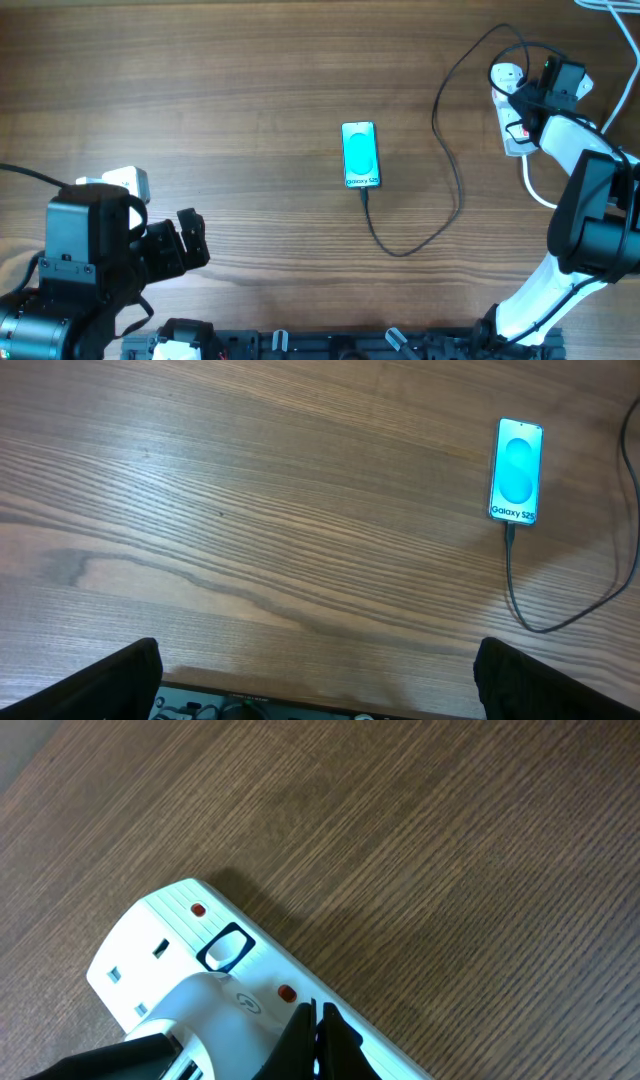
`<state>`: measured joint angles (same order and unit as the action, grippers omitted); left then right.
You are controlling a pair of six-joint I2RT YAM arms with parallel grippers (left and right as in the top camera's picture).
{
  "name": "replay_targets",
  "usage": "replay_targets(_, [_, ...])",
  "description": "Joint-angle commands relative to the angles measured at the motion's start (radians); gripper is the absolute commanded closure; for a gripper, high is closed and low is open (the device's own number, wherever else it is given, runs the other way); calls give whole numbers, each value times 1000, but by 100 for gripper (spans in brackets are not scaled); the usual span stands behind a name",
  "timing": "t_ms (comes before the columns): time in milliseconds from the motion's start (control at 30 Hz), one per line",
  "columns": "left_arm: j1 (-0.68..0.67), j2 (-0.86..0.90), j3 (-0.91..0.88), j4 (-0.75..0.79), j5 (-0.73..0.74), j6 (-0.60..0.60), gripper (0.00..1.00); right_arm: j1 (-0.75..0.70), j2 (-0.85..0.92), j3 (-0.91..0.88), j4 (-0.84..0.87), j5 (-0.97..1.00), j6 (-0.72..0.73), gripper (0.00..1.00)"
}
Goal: Plug charger to phone and switch on socket
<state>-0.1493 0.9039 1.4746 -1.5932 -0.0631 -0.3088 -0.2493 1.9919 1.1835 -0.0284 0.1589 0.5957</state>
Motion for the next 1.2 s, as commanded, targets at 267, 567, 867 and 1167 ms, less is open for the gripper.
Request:
replay_targets(267, [-1, -1, -2, 3, -16, 12, 0, 23, 53, 29, 10, -66, -17, 96])
replay_targets(567, [-1, -1, -2, 3, -16, 12, 0, 38, 53, 29, -6, -163, -21, 95])
replay_targets(867, [-1, -23, -2, 3, -16, 13, 0, 41, 52, 29, -157, -256, -28, 96])
replay_targets(1167, [-1, -231, -2, 11, -17, 13, 0, 41, 20, 29, -299, -291, -56, 95])
